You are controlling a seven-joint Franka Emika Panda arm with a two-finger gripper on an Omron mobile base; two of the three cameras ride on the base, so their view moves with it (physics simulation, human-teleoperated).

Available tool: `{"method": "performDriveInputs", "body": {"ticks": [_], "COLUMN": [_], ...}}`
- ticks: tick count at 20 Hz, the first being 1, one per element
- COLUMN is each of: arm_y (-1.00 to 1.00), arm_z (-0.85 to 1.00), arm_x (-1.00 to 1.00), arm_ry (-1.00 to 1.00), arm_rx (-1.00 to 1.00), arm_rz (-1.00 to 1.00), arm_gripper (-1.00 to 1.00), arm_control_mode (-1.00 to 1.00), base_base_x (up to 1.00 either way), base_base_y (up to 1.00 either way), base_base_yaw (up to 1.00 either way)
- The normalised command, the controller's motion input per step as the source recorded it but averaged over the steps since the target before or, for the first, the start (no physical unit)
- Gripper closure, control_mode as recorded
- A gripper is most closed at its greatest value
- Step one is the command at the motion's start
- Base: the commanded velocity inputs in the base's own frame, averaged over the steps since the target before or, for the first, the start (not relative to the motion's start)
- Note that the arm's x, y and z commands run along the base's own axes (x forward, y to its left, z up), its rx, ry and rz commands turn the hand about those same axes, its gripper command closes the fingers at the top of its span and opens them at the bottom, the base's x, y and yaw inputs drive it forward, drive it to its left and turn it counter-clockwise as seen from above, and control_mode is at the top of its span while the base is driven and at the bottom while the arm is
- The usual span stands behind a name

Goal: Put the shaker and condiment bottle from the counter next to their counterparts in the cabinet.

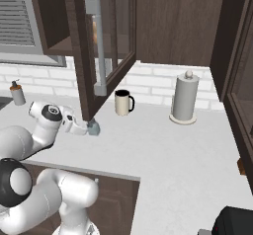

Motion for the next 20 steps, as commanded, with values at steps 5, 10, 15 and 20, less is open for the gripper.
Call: {"method": "performDriveInputs", "body": {"ticks": [5,10,15,20], "arm_y": [0.0,0.0,0.0,-0.02], "arm_z": [0.38,0.48,0.53,0.48], "arm_x": [0.0,0.0,0.0,-0.03], "arm_ry": [0.0,0.0,0.0,0.0], "arm_rx": [-0.11,-0.07,-0.04,-0.01], "arm_rz": [0.11,0.12,0.12,0.16], "arm_gripper": [1.0,1.0,1.0,1.0], "arm_control_mode": [-1.0,-1.0,-1.0,-1.0], "base_base_x": [0.0,0.0,0.0,0.0], "base_base_y": [0.0,0.0,0.0,0.0], "base_base_yaw": [0.0,0.0,0.0,0.0]}}
